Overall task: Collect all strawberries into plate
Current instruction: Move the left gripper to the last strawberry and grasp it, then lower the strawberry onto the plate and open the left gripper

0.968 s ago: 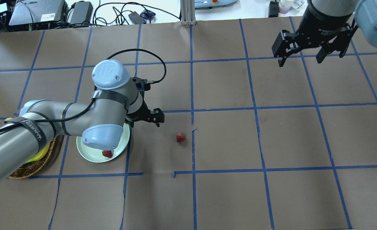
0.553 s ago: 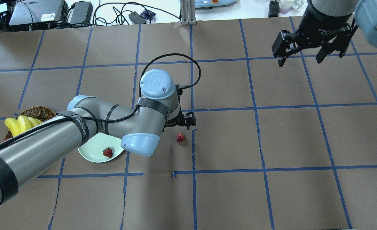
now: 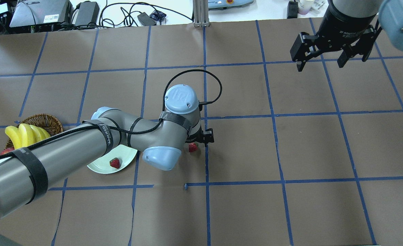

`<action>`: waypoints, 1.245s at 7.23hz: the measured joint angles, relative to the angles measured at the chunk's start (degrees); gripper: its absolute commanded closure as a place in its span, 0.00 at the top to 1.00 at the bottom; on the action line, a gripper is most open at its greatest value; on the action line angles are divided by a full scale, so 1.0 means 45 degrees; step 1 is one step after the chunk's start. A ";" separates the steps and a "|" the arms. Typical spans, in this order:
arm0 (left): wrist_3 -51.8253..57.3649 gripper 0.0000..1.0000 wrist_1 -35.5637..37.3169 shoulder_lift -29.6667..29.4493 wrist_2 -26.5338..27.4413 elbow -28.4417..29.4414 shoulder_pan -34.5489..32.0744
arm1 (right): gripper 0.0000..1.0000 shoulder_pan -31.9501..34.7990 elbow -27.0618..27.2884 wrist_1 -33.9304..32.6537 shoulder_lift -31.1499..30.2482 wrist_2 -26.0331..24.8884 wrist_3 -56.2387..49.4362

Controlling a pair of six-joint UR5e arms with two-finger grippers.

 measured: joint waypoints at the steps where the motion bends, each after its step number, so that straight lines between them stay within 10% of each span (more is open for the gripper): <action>1: 0.0051 0.05 0.0004 0.0027 0.0025 0.0008 -0.0005 | 1.00 -0.0003 0.0000 0.0000 0.0000 0.0000 -0.0001; 5: 0.0391 0.00 -0.0193 0.0298 0.0770 0.0023 0.0082 | 1.00 -0.0006 -0.0016 0.0001 0.0001 -0.0016 0.0000; 9: 0.5144 0.00 -0.1636 0.1234 0.1416 -0.0008 0.4239 | 1.00 0.0009 -0.0019 0.0000 0.0001 -0.0015 0.0000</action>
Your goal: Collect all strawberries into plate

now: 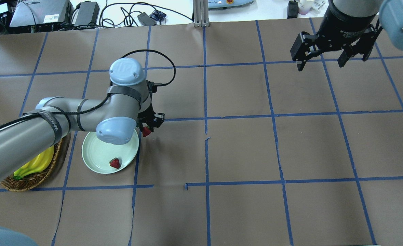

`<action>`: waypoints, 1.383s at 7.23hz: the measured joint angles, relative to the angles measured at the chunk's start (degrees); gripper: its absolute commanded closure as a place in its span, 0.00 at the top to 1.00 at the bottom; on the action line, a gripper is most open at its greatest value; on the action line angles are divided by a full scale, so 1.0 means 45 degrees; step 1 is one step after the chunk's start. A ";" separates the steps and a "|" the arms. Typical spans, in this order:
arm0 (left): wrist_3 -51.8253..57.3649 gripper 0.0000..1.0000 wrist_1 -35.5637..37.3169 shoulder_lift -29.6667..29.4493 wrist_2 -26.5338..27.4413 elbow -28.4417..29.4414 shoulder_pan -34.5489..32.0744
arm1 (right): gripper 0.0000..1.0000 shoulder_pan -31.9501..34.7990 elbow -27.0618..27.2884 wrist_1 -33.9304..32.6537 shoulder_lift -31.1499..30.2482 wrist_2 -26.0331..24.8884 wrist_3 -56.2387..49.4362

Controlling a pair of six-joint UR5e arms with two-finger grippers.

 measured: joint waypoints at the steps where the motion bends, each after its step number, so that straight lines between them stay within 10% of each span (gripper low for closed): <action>1: 0.1610 0.00 -0.0276 0.0255 0.0100 -0.0068 0.1052 | 1.00 0.0000 0.0000 0.0000 0.0000 0.0009 0.0000; 2: 0.2846 0.15 -0.0435 0.0443 0.0181 -0.0283 0.1800 | 1.00 0.0000 0.0000 0.0000 0.0000 0.0009 0.0000; 3: 0.3590 0.99 -0.0448 0.0585 0.0194 -0.0705 0.2213 | 1.00 0.0000 0.0000 -0.0004 -0.0001 0.0007 -0.0001; 7: 0.4321 1.00 -0.0759 0.1121 0.0126 -0.0663 0.2499 | 1.00 0.0001 0.0000 -0.0017 0.0000 0.0015 0.0000; 10: 0.4150 1.00 -0.5693 0.1977 -0.0624 0.3384 0.2380 | 1.00 0.0000 0.0000 -0.0019 -0.0001 0.0011 0.0000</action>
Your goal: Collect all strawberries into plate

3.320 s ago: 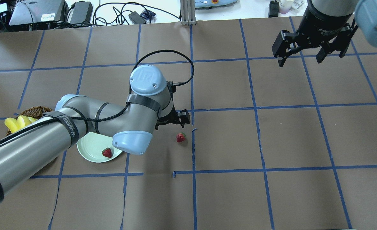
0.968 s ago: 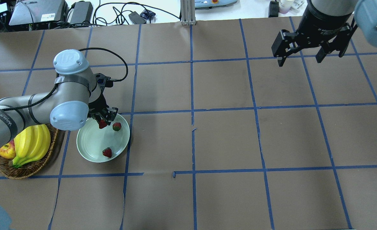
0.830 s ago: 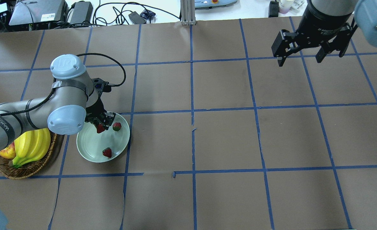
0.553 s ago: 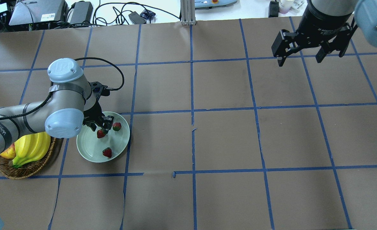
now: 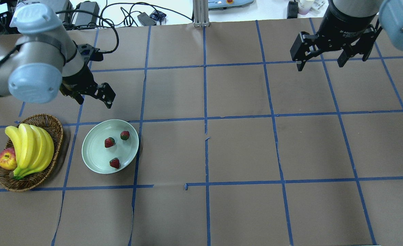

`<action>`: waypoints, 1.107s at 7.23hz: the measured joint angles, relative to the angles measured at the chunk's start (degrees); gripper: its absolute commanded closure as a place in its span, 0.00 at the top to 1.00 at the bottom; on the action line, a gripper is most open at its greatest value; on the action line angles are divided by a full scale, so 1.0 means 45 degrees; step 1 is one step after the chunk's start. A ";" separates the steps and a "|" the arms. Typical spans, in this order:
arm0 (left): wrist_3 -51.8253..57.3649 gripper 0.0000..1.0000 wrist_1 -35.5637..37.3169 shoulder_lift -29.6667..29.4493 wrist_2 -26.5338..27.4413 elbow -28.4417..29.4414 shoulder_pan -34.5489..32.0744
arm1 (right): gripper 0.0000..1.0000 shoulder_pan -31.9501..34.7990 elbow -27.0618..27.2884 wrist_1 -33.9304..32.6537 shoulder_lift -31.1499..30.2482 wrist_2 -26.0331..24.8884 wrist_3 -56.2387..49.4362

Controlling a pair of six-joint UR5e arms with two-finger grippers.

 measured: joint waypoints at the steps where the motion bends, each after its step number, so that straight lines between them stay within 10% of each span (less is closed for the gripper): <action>1: -0.0067 1.00 -0.1382 0.0473 -0.0129 0.0975 -0.0128 | 1.00 0.0004 -0.0005 0.0003 0.0001 -0.0008 -0.0001; 8: -0.1150 1.00 -0.1649 0.2381 0.0423 0.1771 -0.1274 | 1.00 0.0058 -0.0231 0.0755 -0.0002 0.0404 0.0521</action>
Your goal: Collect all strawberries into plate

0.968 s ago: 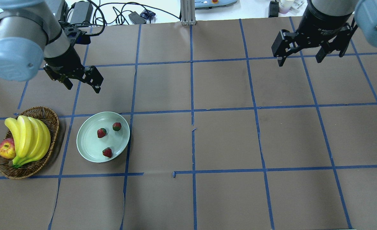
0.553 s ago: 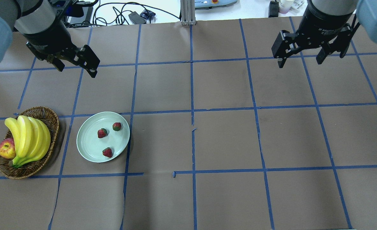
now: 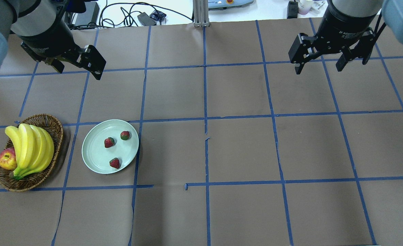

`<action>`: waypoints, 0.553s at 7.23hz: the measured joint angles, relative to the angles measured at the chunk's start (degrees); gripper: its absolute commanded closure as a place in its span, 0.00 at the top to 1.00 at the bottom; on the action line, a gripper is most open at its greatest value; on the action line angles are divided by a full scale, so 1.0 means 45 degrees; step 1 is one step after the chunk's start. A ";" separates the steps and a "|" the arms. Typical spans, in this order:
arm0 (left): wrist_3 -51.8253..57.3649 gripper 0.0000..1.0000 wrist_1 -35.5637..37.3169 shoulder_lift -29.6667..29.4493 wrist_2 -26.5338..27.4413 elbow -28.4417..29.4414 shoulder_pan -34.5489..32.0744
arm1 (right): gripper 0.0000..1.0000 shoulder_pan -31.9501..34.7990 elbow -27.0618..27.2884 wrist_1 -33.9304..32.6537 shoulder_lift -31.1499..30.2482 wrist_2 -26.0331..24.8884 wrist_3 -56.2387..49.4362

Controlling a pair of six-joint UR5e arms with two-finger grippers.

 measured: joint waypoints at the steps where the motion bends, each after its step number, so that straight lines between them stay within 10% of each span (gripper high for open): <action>1: -0.0486 1.00 0.0084 -0.0065 -0.0012 0.0212 -0.0028 | 1.00 0.0010 -0.0026 -0.0037 -0.0005 0.0288 0.0447; 4: -0.1324 1.00 0.0140 0.0110 -0.1264 -0.0060 -0.0089 | 1.00 0.0020 -0.0476 0.0097 0.0055 0.0613 0.0706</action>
